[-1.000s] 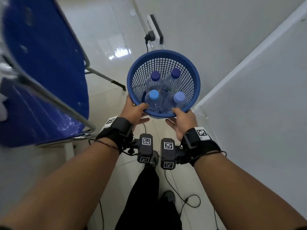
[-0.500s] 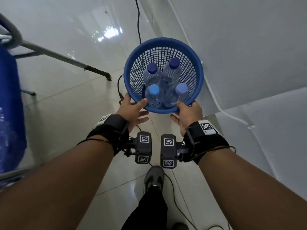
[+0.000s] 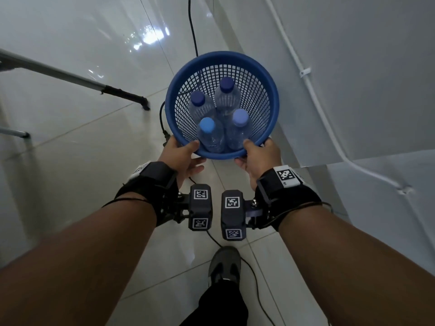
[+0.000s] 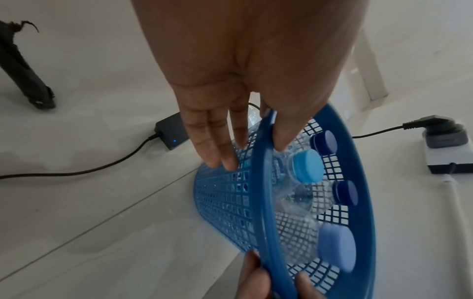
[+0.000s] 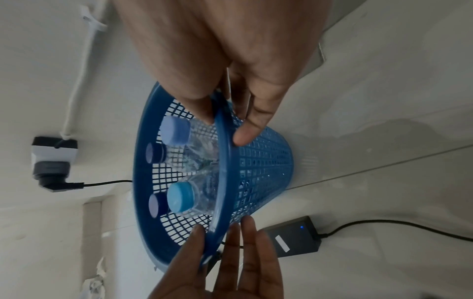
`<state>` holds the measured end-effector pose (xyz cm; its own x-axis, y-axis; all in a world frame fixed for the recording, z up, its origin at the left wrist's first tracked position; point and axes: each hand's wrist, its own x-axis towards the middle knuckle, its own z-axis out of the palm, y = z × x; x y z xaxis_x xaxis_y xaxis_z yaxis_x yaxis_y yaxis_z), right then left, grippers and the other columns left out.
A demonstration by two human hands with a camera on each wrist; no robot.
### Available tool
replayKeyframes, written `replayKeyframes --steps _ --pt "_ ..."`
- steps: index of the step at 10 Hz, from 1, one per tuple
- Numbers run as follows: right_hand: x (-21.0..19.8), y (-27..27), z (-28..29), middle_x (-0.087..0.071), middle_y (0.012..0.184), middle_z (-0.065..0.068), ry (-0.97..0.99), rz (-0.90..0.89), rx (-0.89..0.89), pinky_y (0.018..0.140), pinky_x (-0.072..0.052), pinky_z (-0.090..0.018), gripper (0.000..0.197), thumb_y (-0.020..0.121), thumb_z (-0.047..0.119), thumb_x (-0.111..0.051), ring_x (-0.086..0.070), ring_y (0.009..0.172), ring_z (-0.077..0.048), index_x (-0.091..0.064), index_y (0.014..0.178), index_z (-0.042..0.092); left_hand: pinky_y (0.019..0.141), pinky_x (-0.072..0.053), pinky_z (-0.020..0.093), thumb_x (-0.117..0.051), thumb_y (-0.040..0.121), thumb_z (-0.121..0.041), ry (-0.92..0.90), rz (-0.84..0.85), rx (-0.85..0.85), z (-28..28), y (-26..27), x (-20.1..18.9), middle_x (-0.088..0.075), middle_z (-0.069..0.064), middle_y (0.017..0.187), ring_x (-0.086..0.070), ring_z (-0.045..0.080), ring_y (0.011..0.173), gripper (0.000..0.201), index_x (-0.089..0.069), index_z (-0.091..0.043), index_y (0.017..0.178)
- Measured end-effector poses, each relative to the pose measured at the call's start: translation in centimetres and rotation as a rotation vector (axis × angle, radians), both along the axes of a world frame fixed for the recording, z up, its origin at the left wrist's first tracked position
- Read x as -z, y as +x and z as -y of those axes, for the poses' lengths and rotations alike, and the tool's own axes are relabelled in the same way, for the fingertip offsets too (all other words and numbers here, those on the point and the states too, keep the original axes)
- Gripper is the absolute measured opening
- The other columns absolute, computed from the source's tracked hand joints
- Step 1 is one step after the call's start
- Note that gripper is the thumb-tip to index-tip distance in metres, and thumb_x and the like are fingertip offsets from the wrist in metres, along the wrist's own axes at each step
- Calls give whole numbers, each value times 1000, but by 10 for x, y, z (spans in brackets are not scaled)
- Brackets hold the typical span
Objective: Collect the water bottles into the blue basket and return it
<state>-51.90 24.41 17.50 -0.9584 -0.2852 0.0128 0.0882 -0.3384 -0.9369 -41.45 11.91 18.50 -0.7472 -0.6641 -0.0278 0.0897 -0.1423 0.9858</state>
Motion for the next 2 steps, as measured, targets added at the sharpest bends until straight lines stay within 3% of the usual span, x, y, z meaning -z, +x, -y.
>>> replayKeyframes --steps 2 --pt "-60 -11 -25 -61 125 -19 -104 -116 51 54 -57 -25 38 89 10 -60 -65 106 -33 -52 126 7 78 -54 42 -57 94 -25 -149 -79 82 -11 -20 -66 -61 8 116 -63 22 77 36 -42 -22 127"
